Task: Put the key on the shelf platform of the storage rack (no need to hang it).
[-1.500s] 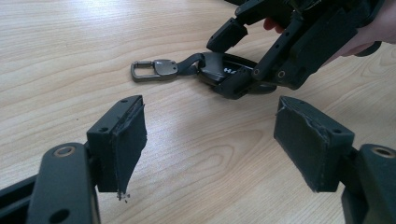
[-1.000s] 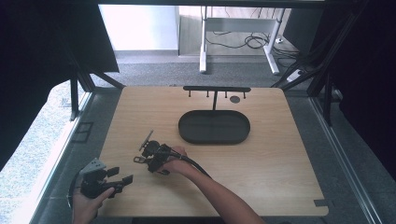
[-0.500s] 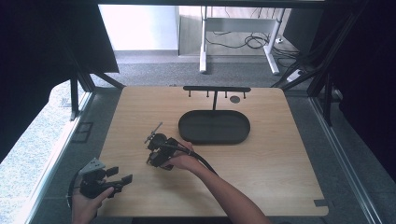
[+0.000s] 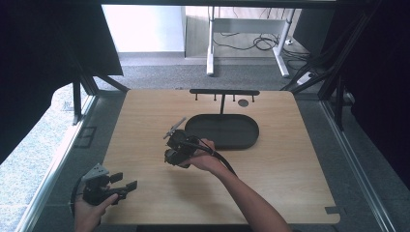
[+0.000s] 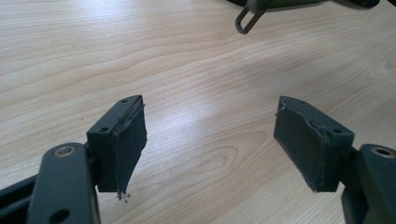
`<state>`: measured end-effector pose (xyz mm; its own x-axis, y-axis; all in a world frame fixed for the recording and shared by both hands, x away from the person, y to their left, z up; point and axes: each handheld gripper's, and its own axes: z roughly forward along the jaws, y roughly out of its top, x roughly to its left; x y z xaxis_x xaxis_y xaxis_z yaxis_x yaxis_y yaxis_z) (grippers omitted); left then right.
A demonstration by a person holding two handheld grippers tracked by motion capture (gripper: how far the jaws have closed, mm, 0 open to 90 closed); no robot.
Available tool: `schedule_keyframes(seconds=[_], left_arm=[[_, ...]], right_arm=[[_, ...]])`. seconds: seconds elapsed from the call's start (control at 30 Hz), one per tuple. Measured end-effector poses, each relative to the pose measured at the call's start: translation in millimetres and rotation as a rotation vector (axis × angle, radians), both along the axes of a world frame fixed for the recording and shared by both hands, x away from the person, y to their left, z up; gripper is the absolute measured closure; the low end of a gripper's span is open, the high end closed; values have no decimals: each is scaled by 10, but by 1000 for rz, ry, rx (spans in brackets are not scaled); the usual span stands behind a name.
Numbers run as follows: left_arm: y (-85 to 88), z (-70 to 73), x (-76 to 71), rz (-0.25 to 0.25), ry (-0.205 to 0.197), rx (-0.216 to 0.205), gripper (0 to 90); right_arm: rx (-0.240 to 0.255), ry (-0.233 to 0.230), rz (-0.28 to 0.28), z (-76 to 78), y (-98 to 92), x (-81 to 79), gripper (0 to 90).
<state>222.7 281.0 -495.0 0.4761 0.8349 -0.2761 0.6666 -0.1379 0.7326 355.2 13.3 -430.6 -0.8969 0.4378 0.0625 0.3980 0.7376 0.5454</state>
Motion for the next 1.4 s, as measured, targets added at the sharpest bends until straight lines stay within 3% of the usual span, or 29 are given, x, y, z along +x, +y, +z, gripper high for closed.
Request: schedule_keyframes(seconds=[0.27, 0.77, 1.4], left_arm=[[-3, -3, 2, 2, 1, 0, 255], [-4, -2, 1, 0, 2, 1, 254], [-14, -15, 8, -4, 15, 4, 254]], right_arm=[[13, -10, -38, 60, -194, 38, 496], [14, -35, -71, 164, -402, 96, 495], [26, -57, -158, 274, -695, 266, 496]])
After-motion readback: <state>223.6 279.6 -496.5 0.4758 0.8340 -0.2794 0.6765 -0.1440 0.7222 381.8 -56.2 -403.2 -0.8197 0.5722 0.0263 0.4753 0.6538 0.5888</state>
